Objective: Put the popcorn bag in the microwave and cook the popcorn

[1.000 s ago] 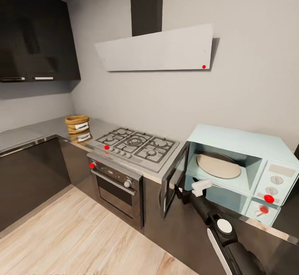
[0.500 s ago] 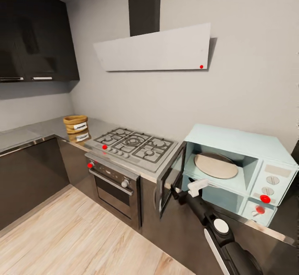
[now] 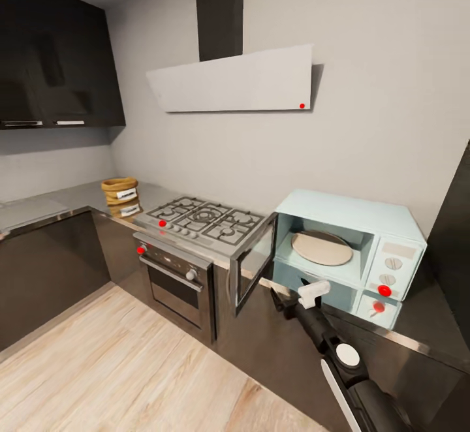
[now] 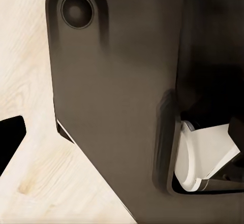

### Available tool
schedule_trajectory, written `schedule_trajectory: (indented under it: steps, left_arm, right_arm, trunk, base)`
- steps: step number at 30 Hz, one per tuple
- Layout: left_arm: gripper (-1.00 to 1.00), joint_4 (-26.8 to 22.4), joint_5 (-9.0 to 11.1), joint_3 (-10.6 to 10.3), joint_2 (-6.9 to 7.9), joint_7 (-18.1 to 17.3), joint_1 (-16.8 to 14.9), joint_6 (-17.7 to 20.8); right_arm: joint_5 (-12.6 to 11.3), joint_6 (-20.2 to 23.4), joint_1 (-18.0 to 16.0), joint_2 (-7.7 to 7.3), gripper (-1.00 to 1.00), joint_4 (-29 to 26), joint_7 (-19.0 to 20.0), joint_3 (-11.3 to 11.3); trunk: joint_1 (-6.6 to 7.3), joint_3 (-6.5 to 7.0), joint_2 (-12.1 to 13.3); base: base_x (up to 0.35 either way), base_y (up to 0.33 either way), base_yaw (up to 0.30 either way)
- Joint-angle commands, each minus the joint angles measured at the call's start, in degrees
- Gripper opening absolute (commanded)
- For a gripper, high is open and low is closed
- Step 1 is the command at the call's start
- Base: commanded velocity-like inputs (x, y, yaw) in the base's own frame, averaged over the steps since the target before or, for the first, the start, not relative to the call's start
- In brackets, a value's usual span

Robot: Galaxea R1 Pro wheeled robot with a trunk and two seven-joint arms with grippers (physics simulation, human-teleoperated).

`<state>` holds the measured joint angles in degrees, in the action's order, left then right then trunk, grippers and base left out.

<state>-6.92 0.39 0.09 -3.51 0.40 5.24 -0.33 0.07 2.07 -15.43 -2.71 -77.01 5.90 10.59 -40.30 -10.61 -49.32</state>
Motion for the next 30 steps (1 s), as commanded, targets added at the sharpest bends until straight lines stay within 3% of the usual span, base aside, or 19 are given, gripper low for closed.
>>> schedule_trajectory:
  steps: [1, 4, 6, 14, 20, 27, 28, 30]
  left_arm:
    - [1.00, -0.09, 0.05, 0.00, 0.00, 0.04, 0.03, -0.03]
    - [1.00, -0.10, 0.05, 0.00, 0.00, 0.04, 0.03, -0.02]
    - [1.00, -0.73, 0.05, -0.66, -0.63, -0.05, 0.03, -0.19]
    - [1.00, -0.81, 0.05, -0.79, -0.40, -0.05, 0.03, -0.10]
    - [1.00, -0.81, 0.10, -0.47, 0.94, 0.09, 0.03, -0.12]
    - [1.00, -0.81, 0.19, 1.77, 2.01, 0.04, 0.03, -0.11]
    - [1.00, -0.81, 0.17, 3.69, 2.04, 0.04, 0.03, -0.11]
    - [1.00, -0.81, 0.15, 3.84, 2.09, 0.04, 0.03, -0.11]
  right_arm:
    - [0.01, 0.22, -0.04, -0.02, 1.00, -0.07, -0.53, 0.04]
    - [0.02, 0.22, -0.04, 0.00, 1.00, 1.01, -1.74, 0.01]
    - [0.67, -0.44, 0.62, -0.65, 1.00, 1.14, -1.11, 0.30]
    - [0.73, -1.03, 3.19, -3.25, 1.00, 2.30, -1.17, -1.00]
    - [0.72, -1.48, 5.12, -3.27, 1.00, 4.24, -1.32, -1.17]
    - [0.64, -1.58, 7.39, -3.27, 1.00, 6.51, -1.32, -1.27]
    - [0.64, -1.57, 7.79, -3.27, 1.00, 58.11, -1.32, -1.27]
    - [0.64, -1.57, 7.79, -3.27, 1.00, 63.74, -1.33, -1.27]
  trunk:
    - [0.02, -0.07, -0.07]
    - [0.02, -0.07, -0.07]
    - [0.02, -0.07, -0.07]
    - [0.02, -0.07, -0.07]
    - [0.02, -0.07, -0.07]
    - [0.02, -0.07, -0.07]
    - [0.02, -0.07, -0.07]
    - [0.02, -0.07, -0.07]
  base:
    - [-0.339, -0.001, 0.000]
    - [-0.340, 0.000, 0.000]
    - [0.000, 0.000, 0.000]
    - [-0.093, 0.000, 0.000]
    - [-0.290, 0.129, 0.000]
    - [-0.177, 0.245, 0.000]
    - [-0.044, 0.293, 0.000]
    - [-0.018, 0.303, 0.000]
